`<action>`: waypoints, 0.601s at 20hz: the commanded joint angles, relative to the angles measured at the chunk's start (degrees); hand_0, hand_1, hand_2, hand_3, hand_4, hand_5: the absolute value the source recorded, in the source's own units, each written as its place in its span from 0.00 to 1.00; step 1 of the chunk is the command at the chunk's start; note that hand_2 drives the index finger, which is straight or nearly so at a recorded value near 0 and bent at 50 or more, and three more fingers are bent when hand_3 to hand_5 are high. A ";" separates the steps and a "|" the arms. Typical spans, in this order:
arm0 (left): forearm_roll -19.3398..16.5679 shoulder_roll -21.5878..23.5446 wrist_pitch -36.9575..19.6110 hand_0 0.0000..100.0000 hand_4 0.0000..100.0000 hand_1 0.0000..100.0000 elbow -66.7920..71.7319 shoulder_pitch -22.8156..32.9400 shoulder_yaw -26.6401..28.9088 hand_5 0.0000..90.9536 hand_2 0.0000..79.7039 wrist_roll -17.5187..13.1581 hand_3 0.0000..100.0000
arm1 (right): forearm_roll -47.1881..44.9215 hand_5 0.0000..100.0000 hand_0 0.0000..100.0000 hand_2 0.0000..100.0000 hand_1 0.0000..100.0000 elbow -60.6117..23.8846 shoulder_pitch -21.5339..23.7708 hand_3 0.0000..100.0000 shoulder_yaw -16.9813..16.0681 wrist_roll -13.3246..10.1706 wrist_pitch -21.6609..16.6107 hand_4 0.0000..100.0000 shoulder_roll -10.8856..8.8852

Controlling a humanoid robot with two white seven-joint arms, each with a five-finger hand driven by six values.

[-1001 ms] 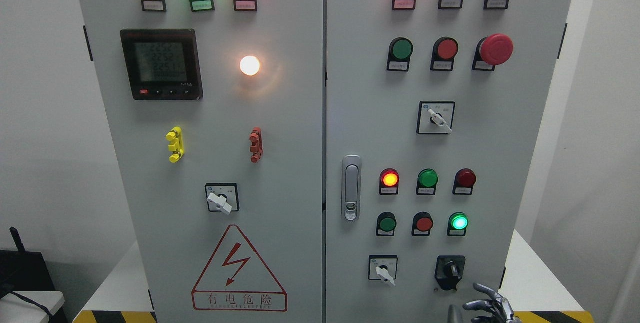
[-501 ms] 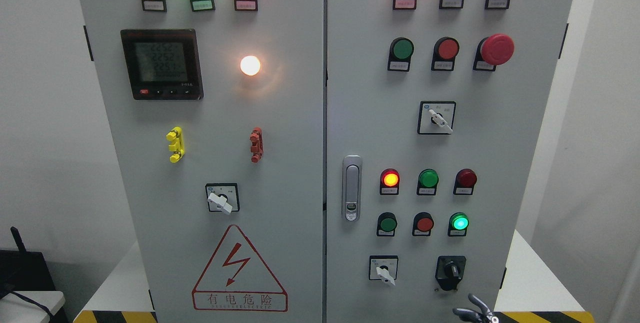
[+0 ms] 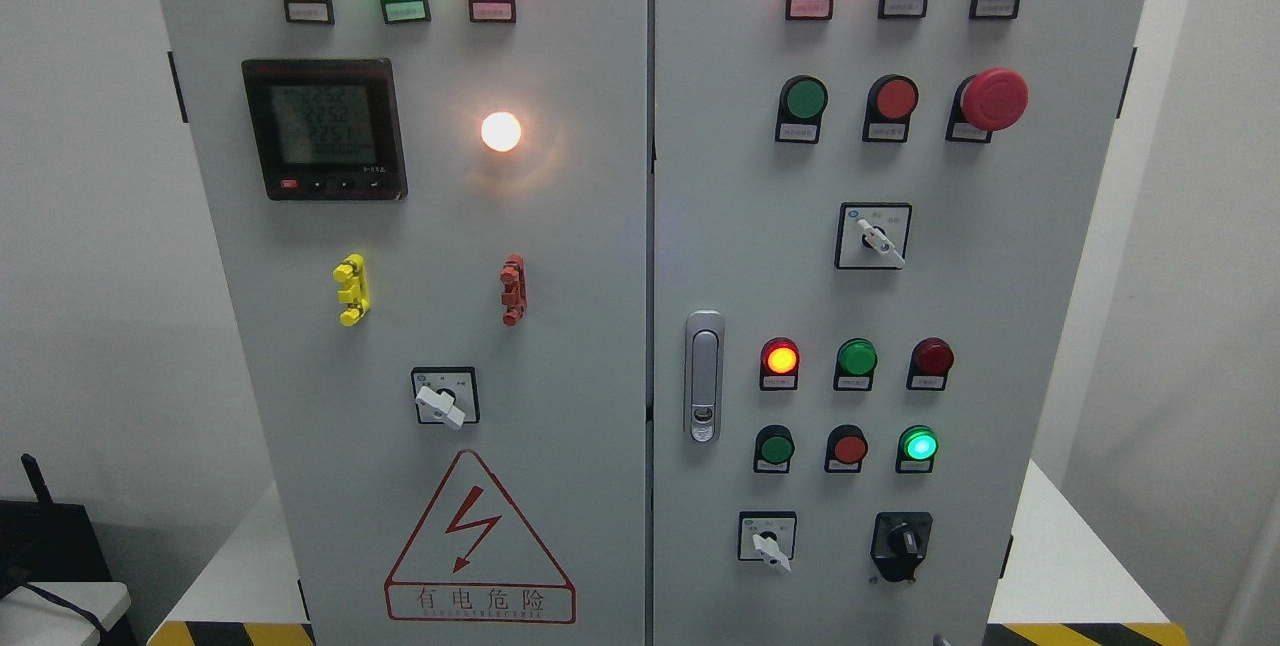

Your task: Trip black knob to open circuit

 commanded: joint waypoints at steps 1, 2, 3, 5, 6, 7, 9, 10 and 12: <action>-1.85 0.02 0.02 0.12 0.00 0.39 0.00 -0.44 0.00 0.00 0.00 0.03 0.00 | -0.53 0.17 0.00 0.00 0.12 -3.62 4.87 0.08 -0.22 2.99 -1.07 0.16 -2.95; -1.85 0.02 0.02 0.12 0.00 0.39 0.00 -0.44 0.00 0.00 0.00 0.03 0.00 | -1.66 0.17 0.00 0.00 0.10 -3.89 4.87 0.07 -0.22 3.69 -0.99 0.15 -3.12; -1.93 0.02 0.02 0.12 0.00 0.39 0.00 -0.44 0.00 0.00 0.00 0.03 0.00 | -2.98 0.16 0.00 0.00 0.07 -4.24 4.96 0.06 -0.22 4.14 -0.99 0.14 -3.21; -1.85 0.02 0.02 0.12 0.00 0.39 0.00 -0.44 0.00 0.00 0.00 0.03 0.00 | -4.05 0.16 0.00 0.00 0.04 -5.73 5.75 0.05 -0.22 5.54 -0.46 0.13 -3.39; -1.85 0.02 0.02 0.12 0.00 0.39 0.00 -0.44 0.00 0.00 0.00 0.03 0.00 | -4.22 0.16 0.00 0.00 0.02 -6.09 6.10 0.04 -0.22 5.98 -0.46 0.13 -3.39; -1.93 -0.07 0.02 0.12 0.00 0.39 0.00 -0.44 0.00 0.00 0.00 0.03 0.00 | -4.31 0.15 0.00 0.00 0.00 -6.35 6.10 0.04 -0.14 6.07 -0.37 0.12 -3.47; -1.93 0.02 0.02 0.12 0.00 0.39 0.00 -0.44 0.00 0.00 0.00 0.03 0.00 | -4.57 0.15 0.00 0.00 0.00 -6.44 6.10 0.03 -0.22 6.07 -0.28 0.12 -3.56; -1.85 0.02 0.02 0.12 0.00 0.39 0.00 -0.44 0.00 0.00 0.00 0.03 0.00 | -4.92 0.15 0.00 0.00 0.00 -6.44 6.02 0.03 -0.22 6.16 -0.28 0.12 -3.56; -1.85 0.02 0.02 0.12 0.00 0.39 0.00 -0.44 0.00 0.00 0.00 0.03 0.00 | -5.45 0.15 0.00 0.00 0.00 -6.96 6.02 0.03 -0.22 6.16 -0.20 0.12 -3.56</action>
